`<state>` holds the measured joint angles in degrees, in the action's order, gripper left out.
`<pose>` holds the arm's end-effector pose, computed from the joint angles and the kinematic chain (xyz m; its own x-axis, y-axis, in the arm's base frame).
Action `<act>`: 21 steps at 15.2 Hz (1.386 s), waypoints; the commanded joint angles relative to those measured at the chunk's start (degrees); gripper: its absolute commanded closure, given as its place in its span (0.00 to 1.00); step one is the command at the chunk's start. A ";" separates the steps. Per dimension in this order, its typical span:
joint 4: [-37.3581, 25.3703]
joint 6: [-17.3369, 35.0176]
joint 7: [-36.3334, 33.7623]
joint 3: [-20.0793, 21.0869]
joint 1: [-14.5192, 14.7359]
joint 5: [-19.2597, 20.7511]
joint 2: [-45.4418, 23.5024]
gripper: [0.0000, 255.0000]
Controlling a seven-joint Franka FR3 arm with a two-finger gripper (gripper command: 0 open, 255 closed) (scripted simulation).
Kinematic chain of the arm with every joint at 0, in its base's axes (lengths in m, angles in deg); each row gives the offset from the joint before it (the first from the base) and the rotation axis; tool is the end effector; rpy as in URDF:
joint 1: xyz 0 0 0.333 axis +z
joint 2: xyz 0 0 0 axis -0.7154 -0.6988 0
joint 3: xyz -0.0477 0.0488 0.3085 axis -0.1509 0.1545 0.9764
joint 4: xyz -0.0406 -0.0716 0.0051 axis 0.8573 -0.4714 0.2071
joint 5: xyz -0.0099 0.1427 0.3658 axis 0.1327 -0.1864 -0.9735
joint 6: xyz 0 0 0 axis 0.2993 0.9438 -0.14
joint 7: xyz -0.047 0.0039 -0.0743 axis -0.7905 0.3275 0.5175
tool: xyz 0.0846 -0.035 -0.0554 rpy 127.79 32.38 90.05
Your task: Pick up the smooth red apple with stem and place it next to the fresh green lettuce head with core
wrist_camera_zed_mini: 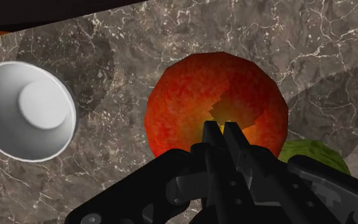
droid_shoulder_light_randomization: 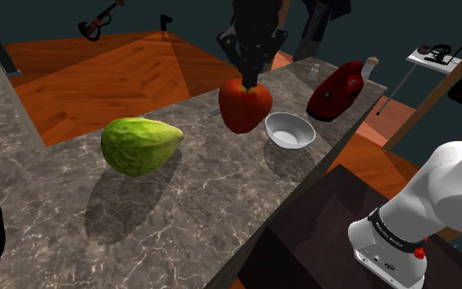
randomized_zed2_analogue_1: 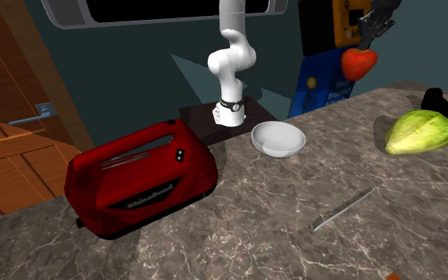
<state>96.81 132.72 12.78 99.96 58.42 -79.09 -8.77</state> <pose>0.4001 0.3402 0.6098 0.9848 -0.1556 -0.0772 -0.1489 -0.9851 0.0856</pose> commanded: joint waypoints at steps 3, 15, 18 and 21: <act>-8.98 -1.85 -7.14 3.64 3.31 2.94 -8.00 1.00; -6.79 4.07 -11.07 5.05 5.72 4.86 -12.35 1.00; -4.07 6.49 -10.94 4.98 5.53 4.71 -12.00 1.00; -1.54 8.86 -10.87 4.91 5.40 4.63 -11.82 1.00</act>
<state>94.36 140.68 1.73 104.95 63.96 -74.45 -20.65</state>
